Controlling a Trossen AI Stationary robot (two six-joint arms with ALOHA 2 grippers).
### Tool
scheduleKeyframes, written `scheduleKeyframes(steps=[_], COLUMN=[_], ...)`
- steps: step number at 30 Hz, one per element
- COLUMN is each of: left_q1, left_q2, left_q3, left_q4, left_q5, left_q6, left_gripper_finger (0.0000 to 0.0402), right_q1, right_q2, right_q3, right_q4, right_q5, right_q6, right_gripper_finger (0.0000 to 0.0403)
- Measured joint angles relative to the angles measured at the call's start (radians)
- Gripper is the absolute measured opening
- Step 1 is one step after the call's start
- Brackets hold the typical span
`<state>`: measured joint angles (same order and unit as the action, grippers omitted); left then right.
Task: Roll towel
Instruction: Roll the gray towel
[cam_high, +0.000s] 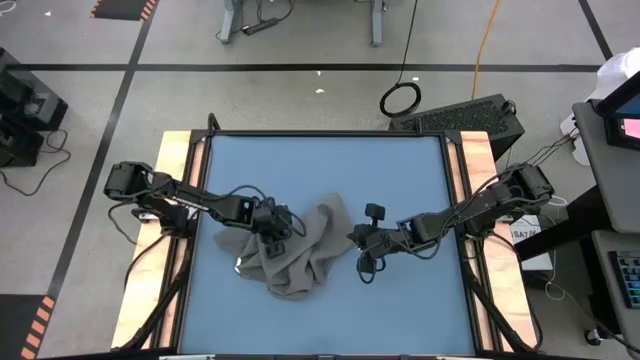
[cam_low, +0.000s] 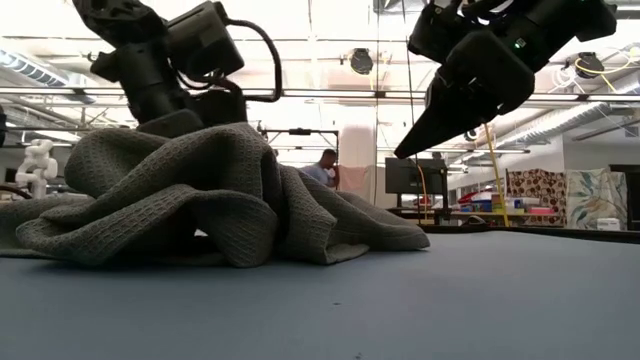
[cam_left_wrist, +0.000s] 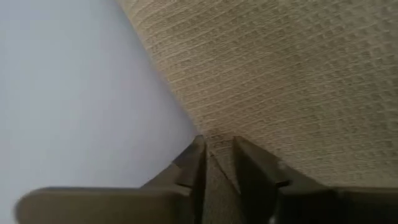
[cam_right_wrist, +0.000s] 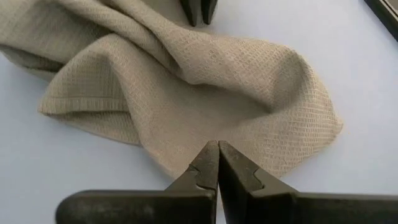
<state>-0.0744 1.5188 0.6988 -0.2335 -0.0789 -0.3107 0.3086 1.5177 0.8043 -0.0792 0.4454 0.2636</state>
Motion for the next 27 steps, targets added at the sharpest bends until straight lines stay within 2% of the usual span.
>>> scheduleKeyframes(steps=[4, 8, 12, 18, 22, 27], left_q1=[-0.009, -0.031, -0.064, -0.074, -0.047, 0.009], left_q2=[0.0, 0.0, 0.0, 0.0, 0.0, 0.0], left_q3=[-0.029, -0.059, -0.063, -0.063, -0.063, -0.063], left_q4=[0.02, 0.099, 0.153, 0.139, 0.151, 0.166], left_q5=[-0.025, -0.02, -0.039, -0.096, -0.148, -0.16], left_q6=[-0.023, 0.0, 0.011, 0.038, 0.079, 0.119], left_gripper_finger=[0.0145, 0.0156, 0.012, 0.0012, 0.001, 0.0004], right_q1=[-0.001, -0.008, -0.008, -0.008, -0.009, -0.009], right_q2=[0.0, 0.0, 0.0, 0.006, 0.042, 0.119], right_q3=[0.0, 0.0, 0.0, 0.0, 0.0, 0.0], right_q4=[0.0, 0.0, 0.0, 0.003, 0.005, 0.025], right_q5=[0.0, 0.0, 0.001, 0.003, 0.073, 0.103], right_q6=[-0.021, -0.021, -0.022, -0.001, 0.086, 0.144], right_gripper_finger=[0.0, 0.0, 0.0, 0.0, 0.0, 0.0])
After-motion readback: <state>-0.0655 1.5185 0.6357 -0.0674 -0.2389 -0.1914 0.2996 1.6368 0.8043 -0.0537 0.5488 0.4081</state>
